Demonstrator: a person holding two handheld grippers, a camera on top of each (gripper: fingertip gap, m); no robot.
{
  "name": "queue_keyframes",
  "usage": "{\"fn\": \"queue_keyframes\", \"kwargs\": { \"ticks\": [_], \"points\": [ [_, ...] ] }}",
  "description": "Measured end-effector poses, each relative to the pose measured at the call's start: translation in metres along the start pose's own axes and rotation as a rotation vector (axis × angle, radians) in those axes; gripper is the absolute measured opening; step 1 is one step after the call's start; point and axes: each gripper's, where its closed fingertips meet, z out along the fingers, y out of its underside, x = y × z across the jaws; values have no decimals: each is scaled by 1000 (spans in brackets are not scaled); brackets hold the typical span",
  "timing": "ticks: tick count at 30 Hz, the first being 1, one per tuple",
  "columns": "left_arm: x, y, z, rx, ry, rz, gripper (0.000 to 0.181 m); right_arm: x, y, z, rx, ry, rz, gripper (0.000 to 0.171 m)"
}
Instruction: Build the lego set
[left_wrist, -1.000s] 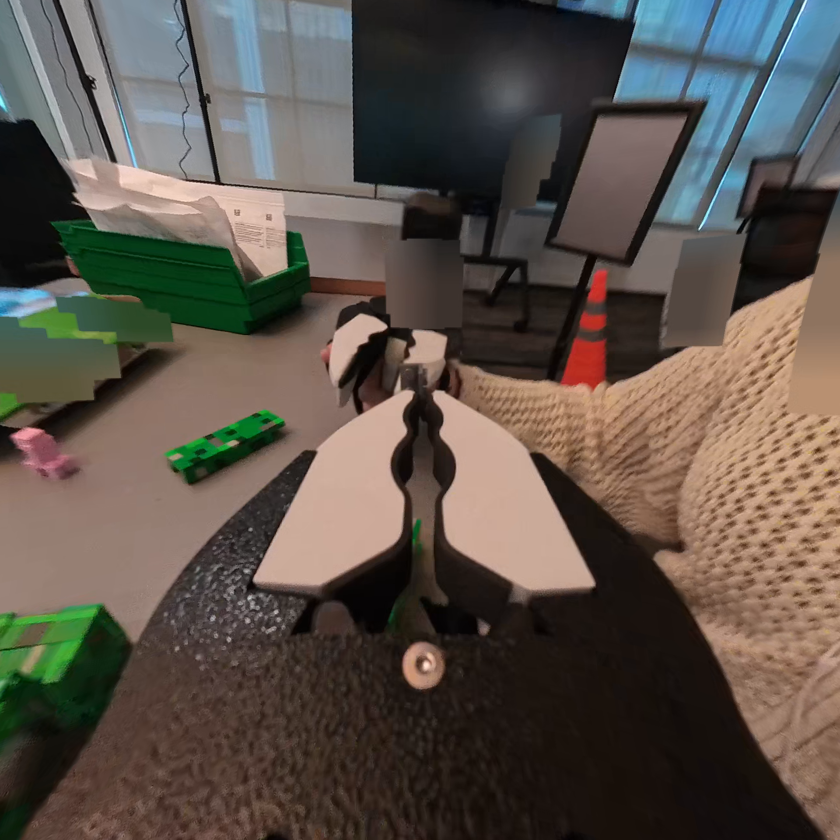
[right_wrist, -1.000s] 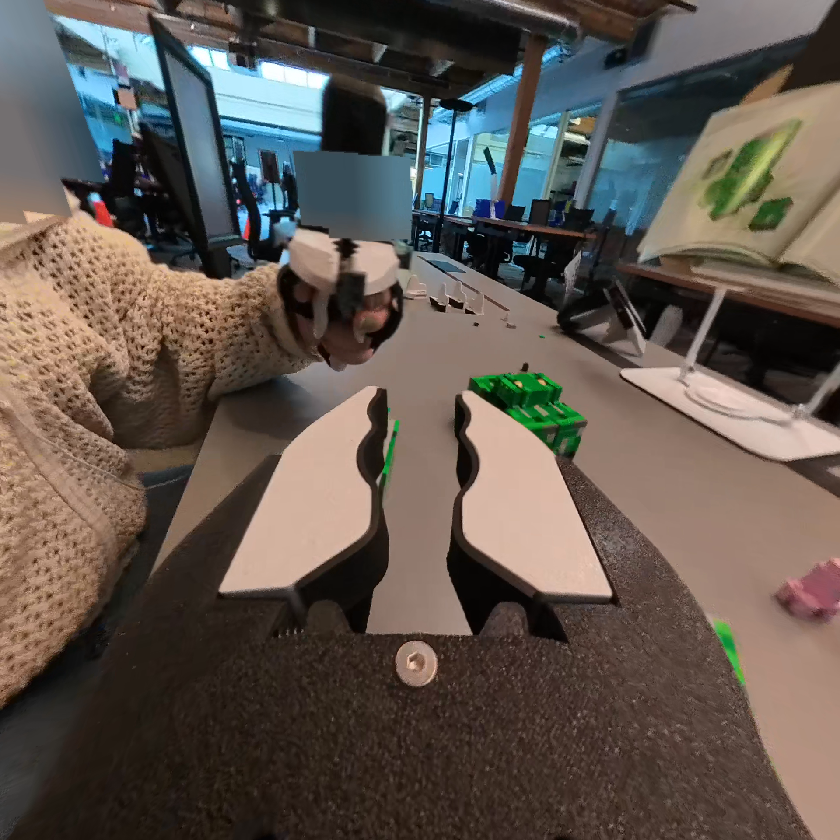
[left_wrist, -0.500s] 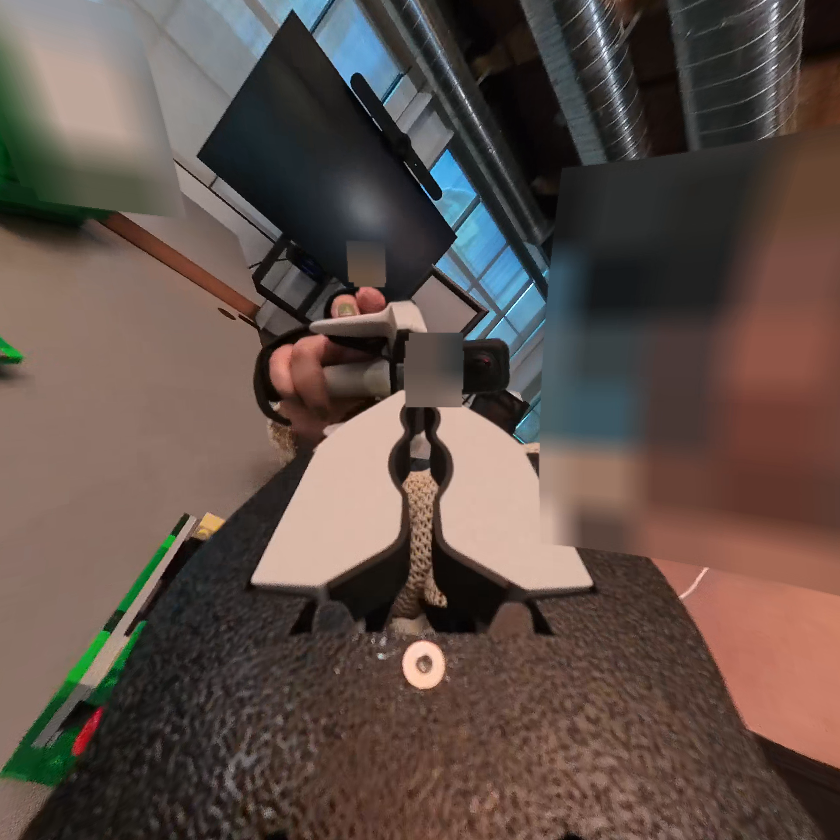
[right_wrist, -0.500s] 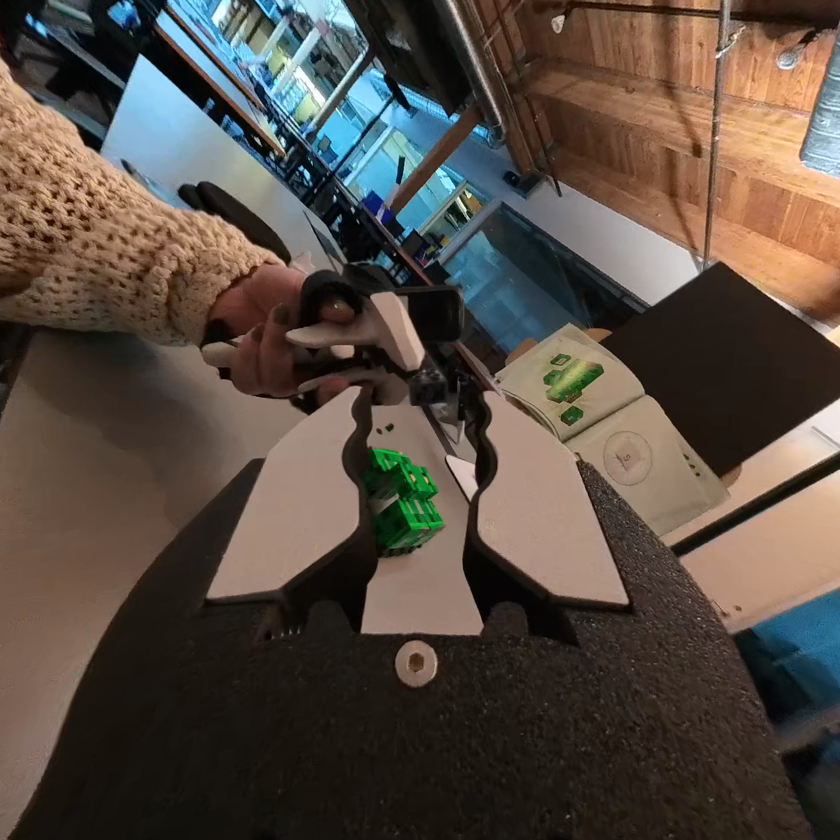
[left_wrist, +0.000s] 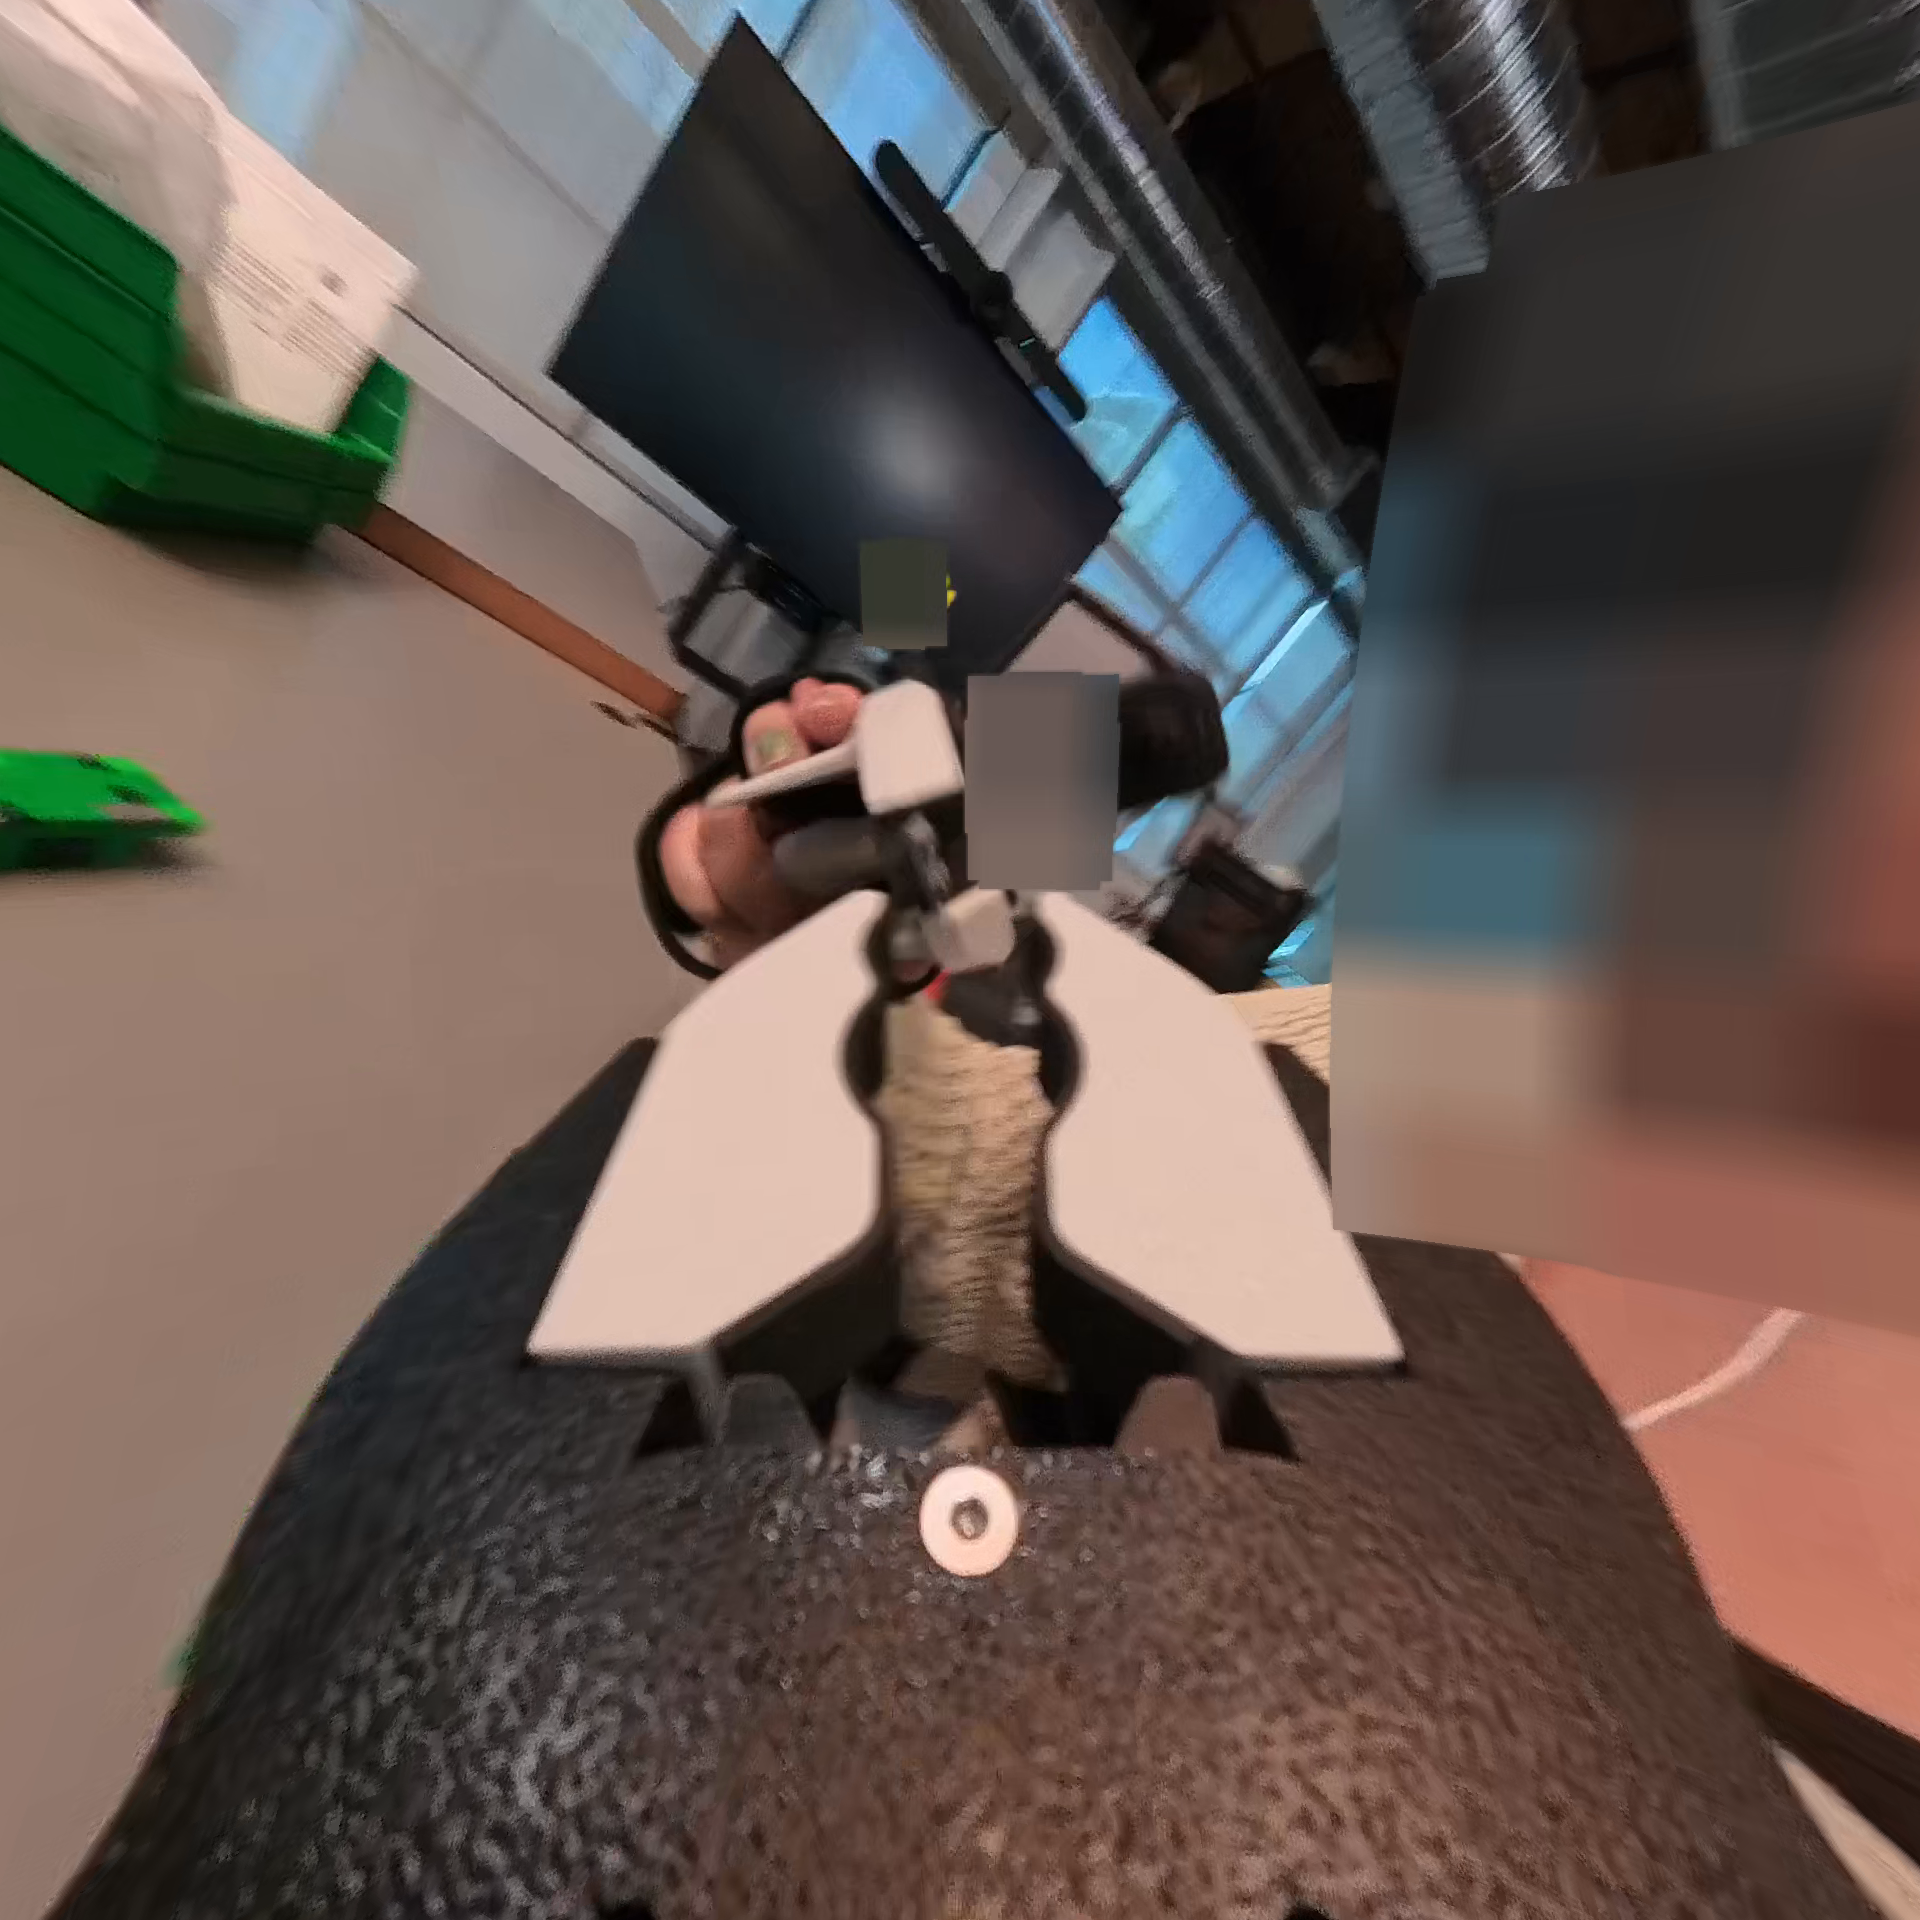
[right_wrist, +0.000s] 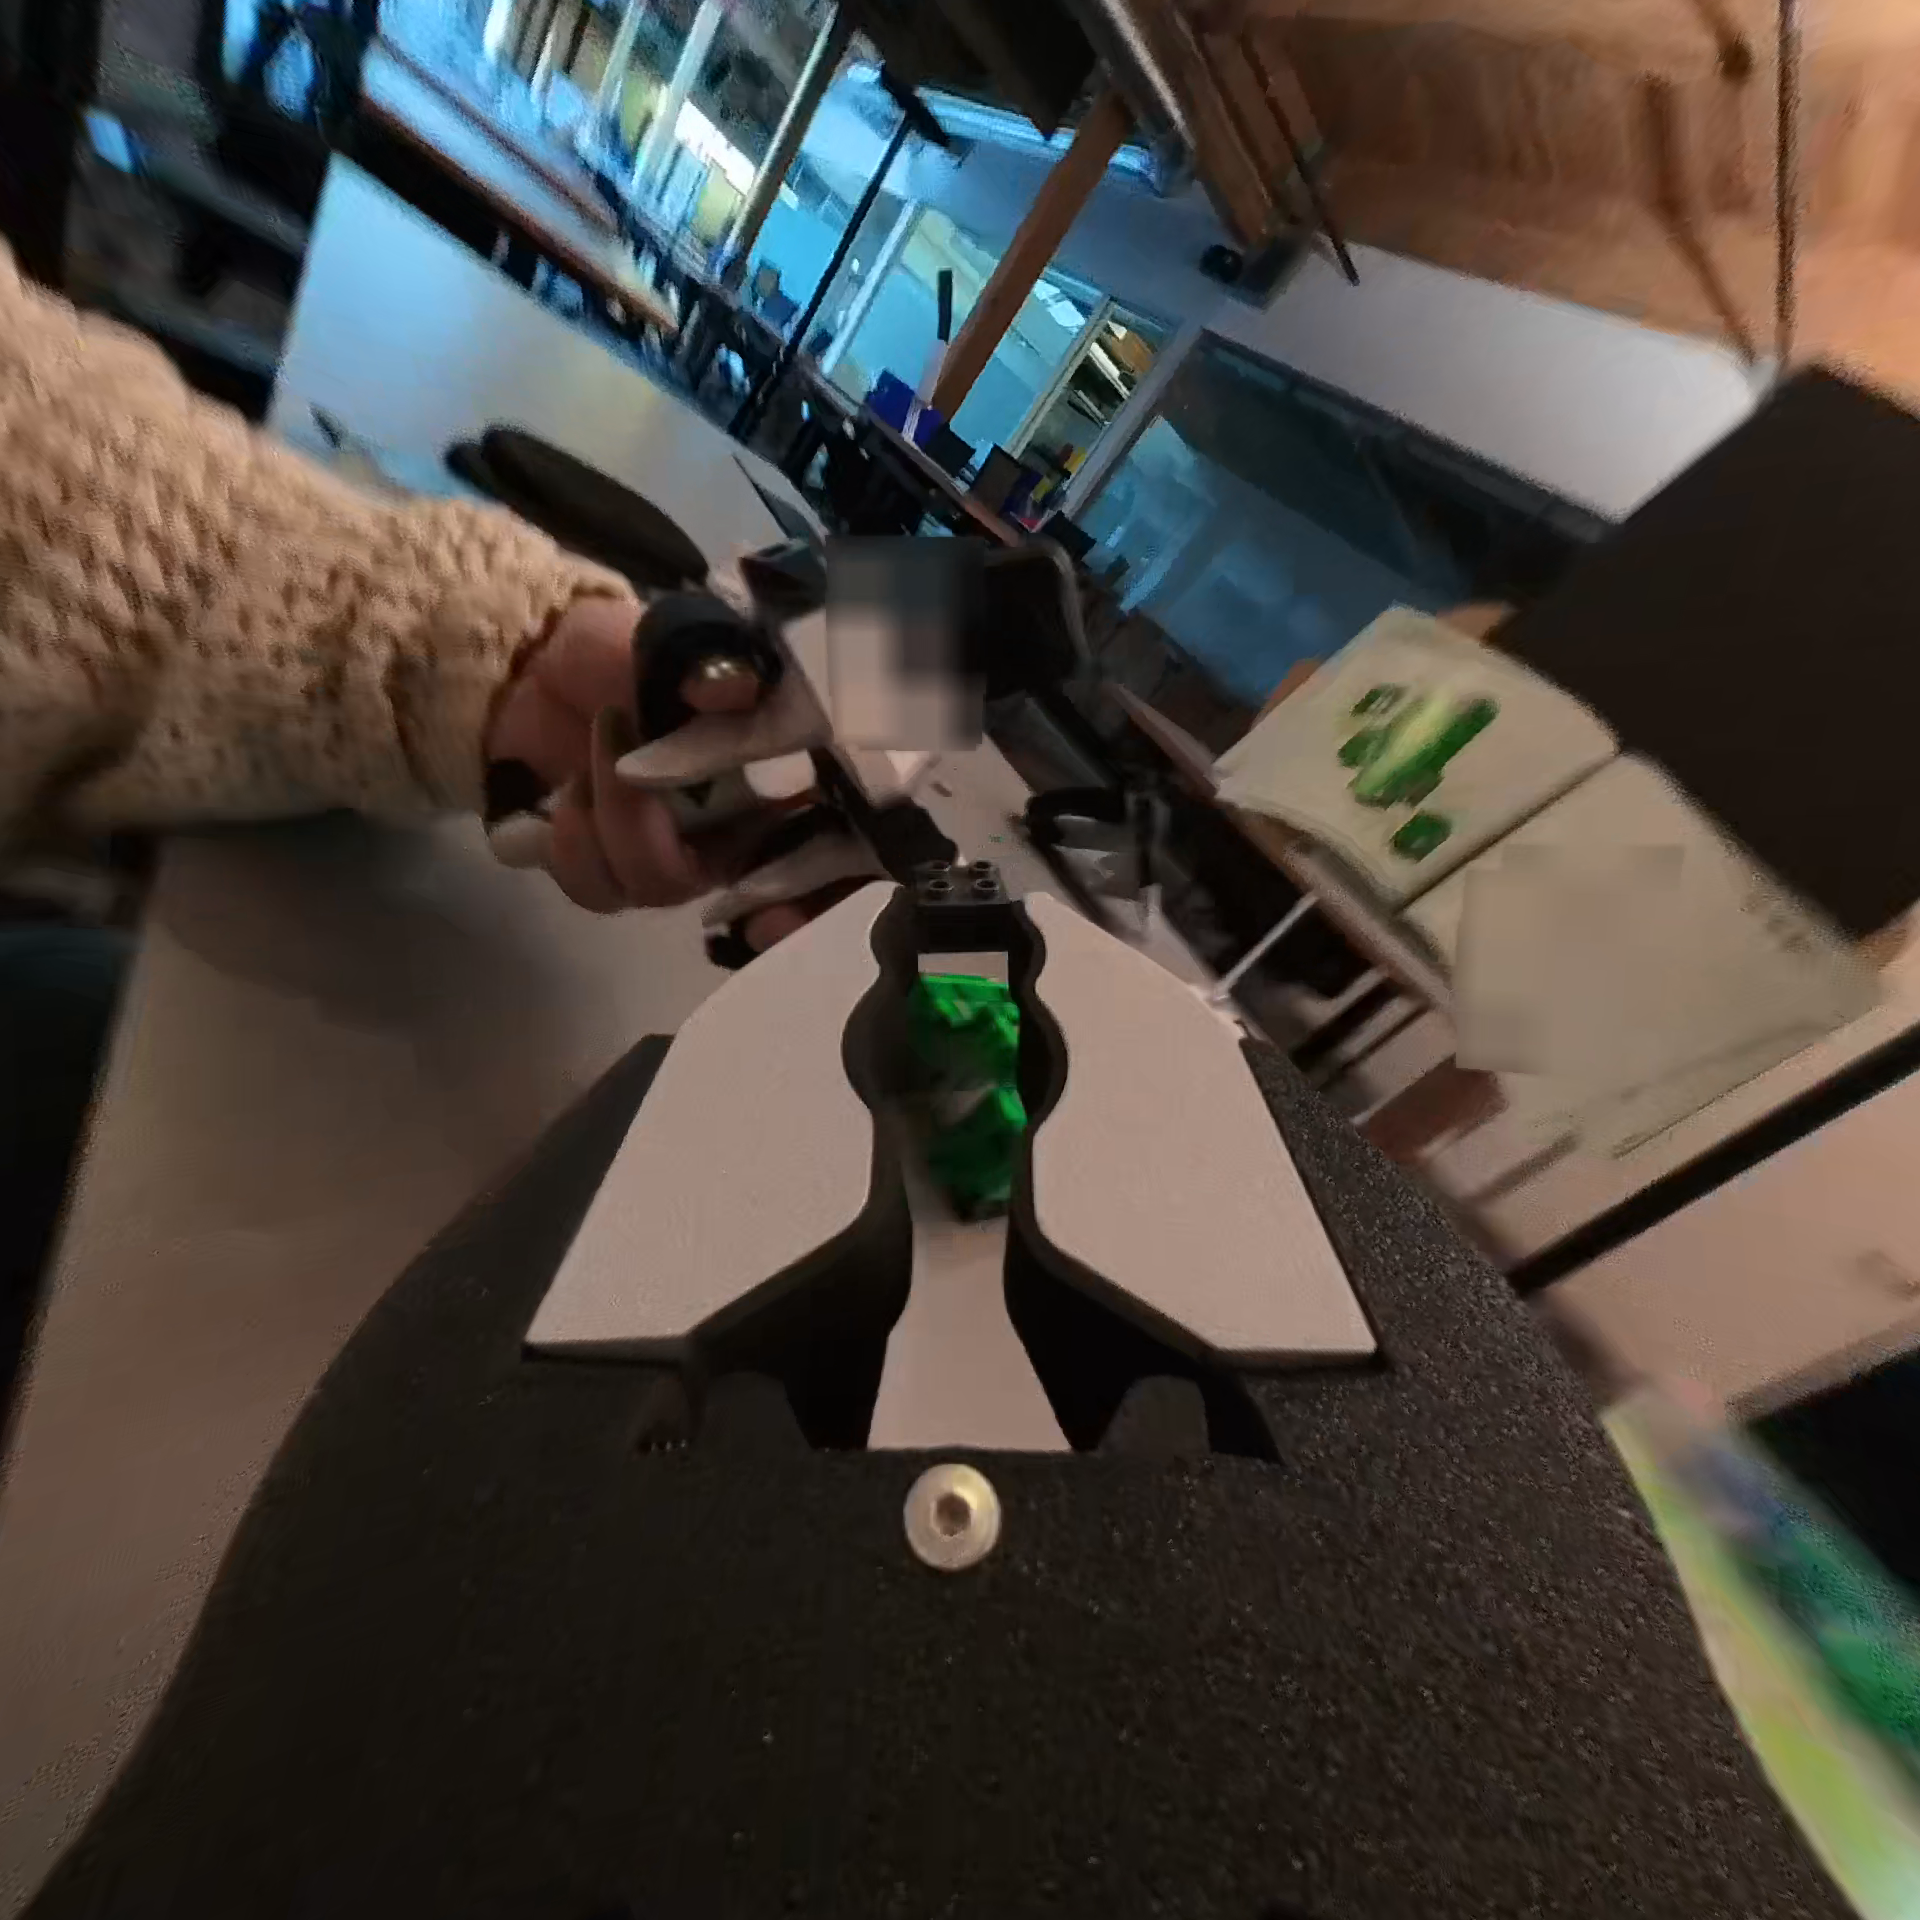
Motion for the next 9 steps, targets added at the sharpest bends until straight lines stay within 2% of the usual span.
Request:
{"fn": "queue_keyframes", "kwargs": {
  "ticks": [1, 4, 9],
  "points": [
    [-4, -1, -2, -3, -45, 46, 31, 3, 3, -2, 16, -11, 131, 16],
    [-15, -8, -11, 11, -204, 233, 33, 9, 12, -10, 97, -115, 599, 16],
    [-36, -7, -20, -71, -457, 505, 35, 20, 29, -19, 215, -275, 1279, 16]
  ]
}}
